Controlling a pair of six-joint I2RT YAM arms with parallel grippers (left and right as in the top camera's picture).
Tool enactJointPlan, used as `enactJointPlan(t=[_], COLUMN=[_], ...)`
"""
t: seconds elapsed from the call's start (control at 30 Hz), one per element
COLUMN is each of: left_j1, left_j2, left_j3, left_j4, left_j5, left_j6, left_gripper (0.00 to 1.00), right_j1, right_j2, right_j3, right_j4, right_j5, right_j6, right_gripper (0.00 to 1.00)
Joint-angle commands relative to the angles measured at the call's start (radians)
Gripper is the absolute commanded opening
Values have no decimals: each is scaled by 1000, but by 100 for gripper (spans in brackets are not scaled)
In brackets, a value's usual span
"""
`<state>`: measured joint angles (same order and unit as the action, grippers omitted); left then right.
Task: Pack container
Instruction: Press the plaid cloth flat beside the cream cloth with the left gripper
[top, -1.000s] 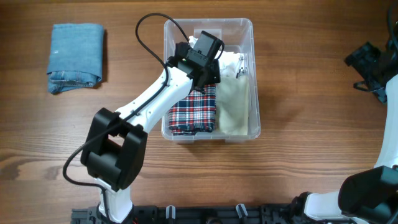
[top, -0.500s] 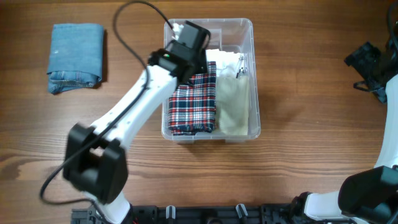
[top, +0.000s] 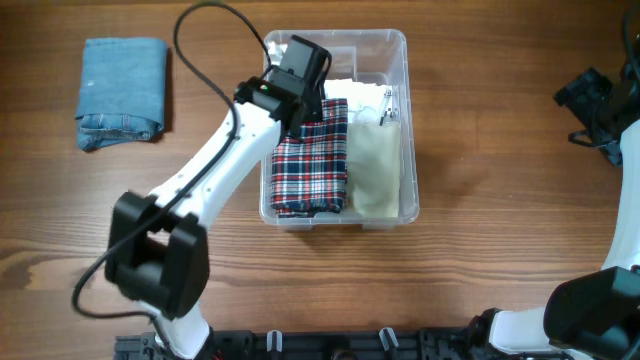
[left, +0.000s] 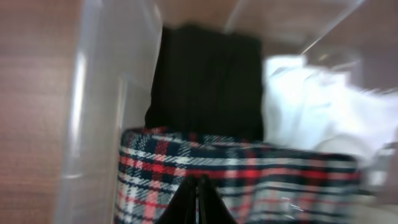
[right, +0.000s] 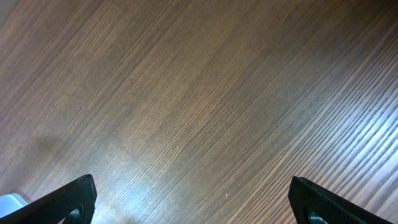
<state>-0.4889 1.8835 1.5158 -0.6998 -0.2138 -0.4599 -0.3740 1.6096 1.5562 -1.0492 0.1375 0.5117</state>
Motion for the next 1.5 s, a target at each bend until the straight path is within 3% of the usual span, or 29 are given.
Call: enactJointPlan(t=[0.0, 0.27, 0.63, 0.77, 1.17, 1.47], left_j1=[3, 3, -63, -117, -179, -183], left_j2=[65, 76, -160, -186, -35, 67], left_j3=[-14, -10, -10, -10, -11, -10], left_j4=[-16, -31, -89, -168, -221, -148], left_j5=[-23, -23, 5, 31, 66, 110], left_j6=[4, 5, 2, -71, -133, -130], left_gripper=[4, 4, 4, 4, 4, 4], right_j1=[-4, -4, -4, -4, -4, -4], right_j2=[8, 8, 8, 8, 8, 8], right_j3=[-7, -7, -7, -7, -7, -7], right_j4=[2, 2, 2, 2, 2, 2], right_j5=[-8, -8, -8, -8, -8, -8], right_j6=[12, 13, 12, 12, 12, 12], right_gripper=[100, 100, 100, 100, 100, 100])
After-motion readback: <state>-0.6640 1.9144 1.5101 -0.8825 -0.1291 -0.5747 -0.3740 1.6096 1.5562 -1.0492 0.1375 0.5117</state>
